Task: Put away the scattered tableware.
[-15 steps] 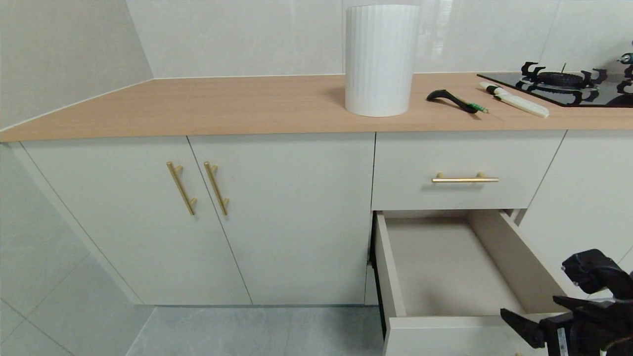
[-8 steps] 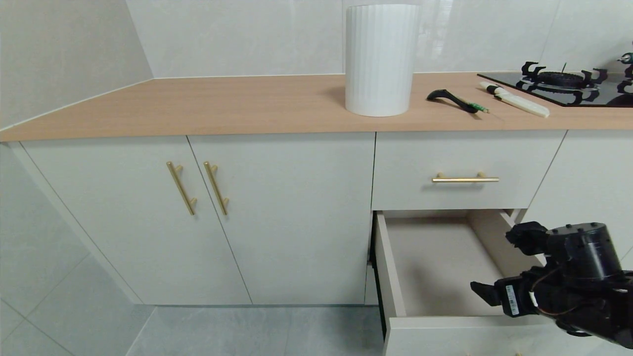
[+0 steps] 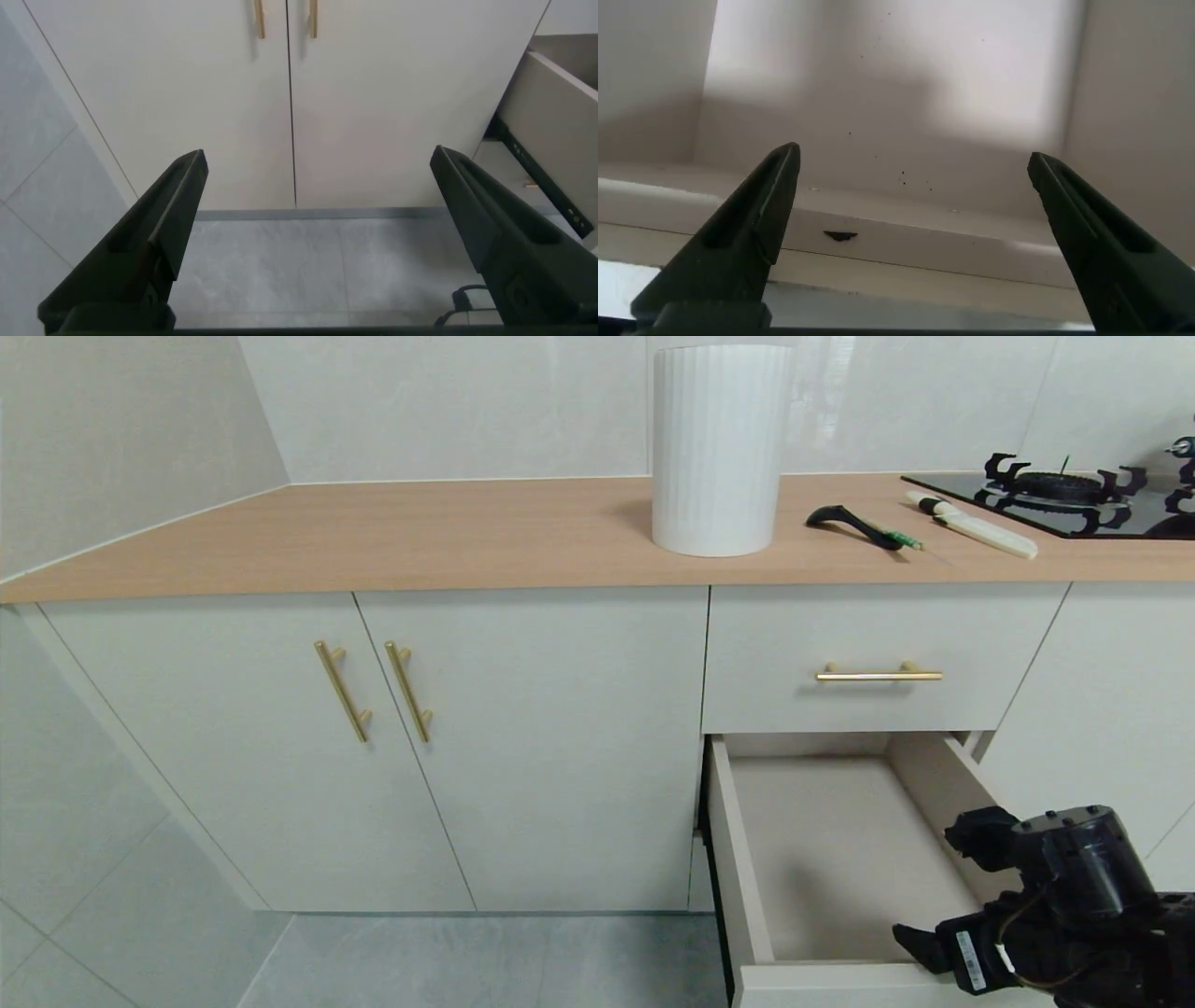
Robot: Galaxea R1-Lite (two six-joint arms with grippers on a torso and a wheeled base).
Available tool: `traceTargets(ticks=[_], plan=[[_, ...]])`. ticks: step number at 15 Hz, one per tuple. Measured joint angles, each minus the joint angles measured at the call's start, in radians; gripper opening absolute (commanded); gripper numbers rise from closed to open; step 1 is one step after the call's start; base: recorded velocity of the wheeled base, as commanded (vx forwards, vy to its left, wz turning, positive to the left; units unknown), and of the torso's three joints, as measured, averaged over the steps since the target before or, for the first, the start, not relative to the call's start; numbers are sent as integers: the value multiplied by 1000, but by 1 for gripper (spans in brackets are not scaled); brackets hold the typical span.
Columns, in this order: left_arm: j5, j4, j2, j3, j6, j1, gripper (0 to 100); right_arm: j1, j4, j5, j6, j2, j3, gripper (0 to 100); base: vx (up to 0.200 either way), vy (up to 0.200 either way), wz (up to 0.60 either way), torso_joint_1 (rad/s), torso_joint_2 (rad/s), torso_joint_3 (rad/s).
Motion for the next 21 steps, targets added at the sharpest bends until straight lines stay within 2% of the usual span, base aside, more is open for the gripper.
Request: traceTargets(ticks=[5, 8, 11, 12, 14, 15, 18, 21], plan=[[0, 0, 0, 0, 0, 0, 100, 43, 14, -1, 29, -61, 49, 100, 0, 0, 0, 0, 0, 0], [0, 0, 0, 0, 0, 0, 100, 32, 42, -2, 37, -81, -60, 100, 0, 0, 0, 0, 0, 0], [0, 0, 0, 0, 0, 0, 100, 0, 261, 34, 38, -108, -283, 100, 0, 0, 0, 0, 0, 0], [0, 0, 0, 0, 0, 0, 100, -12, 370, 82, 39, -120, -384, 100, 0, 0, 0, 0, 0, 0], [0, 0, 0, 0, 0, 0, 100, -48, 641, 265, 40, -147, -582, 100, 0, 0, 0, 0, 0, 0], [0, 0, 0, 0, 0, 0, 100, -80, 696, 317, 39, -154, -640, 100, 0, 0, 0, 0, 0, 0], [0, 0, 0, 0, 0, 0, 100, -184, 645, 336, 30, -163, -695, 100, 0, 0, 0, 0, 0, 0], [0, 0, 0, 0, 0, 0, 100, -202, 593, 336, 27, -167, -683, 100, 0, 0, 0, 0, 0, 0]])
